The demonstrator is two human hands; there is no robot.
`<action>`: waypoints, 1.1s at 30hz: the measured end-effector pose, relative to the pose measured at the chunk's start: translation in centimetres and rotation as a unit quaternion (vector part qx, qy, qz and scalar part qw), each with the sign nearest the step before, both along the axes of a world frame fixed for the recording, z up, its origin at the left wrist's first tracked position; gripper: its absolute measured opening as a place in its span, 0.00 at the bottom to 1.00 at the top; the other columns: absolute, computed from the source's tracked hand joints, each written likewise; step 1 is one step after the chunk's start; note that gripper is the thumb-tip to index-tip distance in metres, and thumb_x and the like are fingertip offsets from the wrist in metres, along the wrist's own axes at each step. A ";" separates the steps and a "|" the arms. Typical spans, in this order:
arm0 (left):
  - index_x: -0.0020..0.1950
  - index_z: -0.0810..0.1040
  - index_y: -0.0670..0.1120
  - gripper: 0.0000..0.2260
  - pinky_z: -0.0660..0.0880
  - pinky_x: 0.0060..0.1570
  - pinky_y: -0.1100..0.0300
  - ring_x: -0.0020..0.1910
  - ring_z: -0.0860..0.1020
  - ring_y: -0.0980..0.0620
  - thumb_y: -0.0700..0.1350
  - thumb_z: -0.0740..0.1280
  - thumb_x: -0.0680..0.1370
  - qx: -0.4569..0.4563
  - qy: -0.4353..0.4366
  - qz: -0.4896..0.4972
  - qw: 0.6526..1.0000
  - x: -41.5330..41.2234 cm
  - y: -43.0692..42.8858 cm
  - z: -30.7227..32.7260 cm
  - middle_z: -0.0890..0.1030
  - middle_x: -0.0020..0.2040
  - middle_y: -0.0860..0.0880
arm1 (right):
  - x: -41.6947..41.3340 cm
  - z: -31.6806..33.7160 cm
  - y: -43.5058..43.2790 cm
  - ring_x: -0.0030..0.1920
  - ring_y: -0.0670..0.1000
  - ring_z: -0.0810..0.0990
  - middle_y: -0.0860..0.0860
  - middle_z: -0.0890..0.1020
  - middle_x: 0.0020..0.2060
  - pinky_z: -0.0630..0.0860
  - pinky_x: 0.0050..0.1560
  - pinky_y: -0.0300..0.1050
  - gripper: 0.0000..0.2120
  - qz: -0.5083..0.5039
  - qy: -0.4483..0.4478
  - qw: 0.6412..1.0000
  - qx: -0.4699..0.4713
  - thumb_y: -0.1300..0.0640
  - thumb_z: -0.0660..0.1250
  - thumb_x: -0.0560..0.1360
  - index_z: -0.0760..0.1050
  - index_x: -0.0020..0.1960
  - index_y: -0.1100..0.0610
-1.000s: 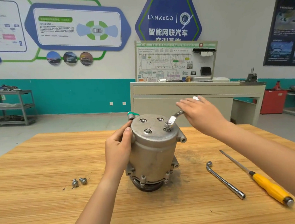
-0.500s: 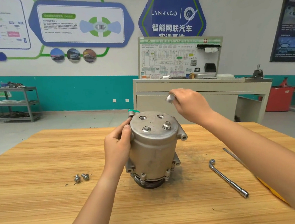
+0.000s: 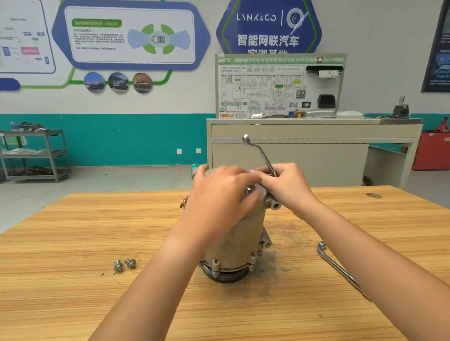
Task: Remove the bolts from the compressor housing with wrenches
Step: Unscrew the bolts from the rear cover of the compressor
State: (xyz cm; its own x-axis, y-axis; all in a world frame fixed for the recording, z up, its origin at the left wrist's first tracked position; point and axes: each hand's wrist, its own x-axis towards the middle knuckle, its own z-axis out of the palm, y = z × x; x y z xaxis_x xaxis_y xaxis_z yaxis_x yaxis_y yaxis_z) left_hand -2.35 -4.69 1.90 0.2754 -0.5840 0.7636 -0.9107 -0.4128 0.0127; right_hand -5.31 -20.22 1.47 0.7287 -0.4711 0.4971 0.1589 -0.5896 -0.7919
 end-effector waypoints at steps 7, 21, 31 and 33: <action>0.52 0.84 0.45 0.07 0.73 0.45 0.70 0.38 0.78 0.61 0.40 0.70 0.75 -0.151 0.159 -0.099 0.971 0.9 1.2 2.8 0.83 0.42 0.52 | 0.1 0.5 0.7 0.31 0.46 0.78 0.51 0.82 0.33 0.74 0.27 0.41 0.06 0.022 0.012 1.000 -0.011 0.52 0.69 0.73 0.81 0.41 0.54; 0.51 0.83 0.43 0.08 0.70 0.45 0.58 0.43 0.77 0.53 0.37 0.71 0.73 -0.089 0.361 0.254 0.893 12.1 17.7 -14.3 0.84 0.49 0.46 | 0.5 0.8 0.8 0.19 0.45 0.73 0.49 0.79 0.27 0.66 0.18 0.35 0.07 0.032 0.031 0.999 0.005 0.51 0.69 0.73 0.80 0.43 0.55; 0.52 0.82 0.46 0.07 0.67 0.40 0.58 0.40 0.76 0.53 0.41 0.70 0.74 -0.070 0.356 0.265 0.893 12.3 16.1 -14.2 0.83 0.46 0.48 | 0.4 0.9 0.4 0.18 0.43 0.71 0.44 0.76 0.21 0.67 0.18 0.37 0.07 0.035 0.044 0.998 -0.023 0.51 0.68 0.73 0.80 0.43 0.54; 0.56 0.81 0.45 0.10 0.70 0.40 0.57 0.40 0.76 0.52 0.41 0.69 0.76 -0.158 0.347 0.201 0.902 10.9 14.7 -12.6 0.81 0.47 0.50 | 0.4 1.3 0.5 0.18 0.44 0.71 0.45 0.76 0.22 0.67 0.18 0.37 0.08 0.037 0.052 0.997 -0.049 0.51 0.68 0.74 0.81 0.43 0.55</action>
State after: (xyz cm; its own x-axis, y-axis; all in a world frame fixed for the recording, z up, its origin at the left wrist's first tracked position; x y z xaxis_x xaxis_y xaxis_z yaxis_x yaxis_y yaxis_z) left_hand 8.50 9.97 -10.67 0.8926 -0.1132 0.4365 -0.4151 -0.5844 0.6973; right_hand -4.90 -19.69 2.74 0.8097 -0.3671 0.4579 0.1252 -0.6543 -0.7458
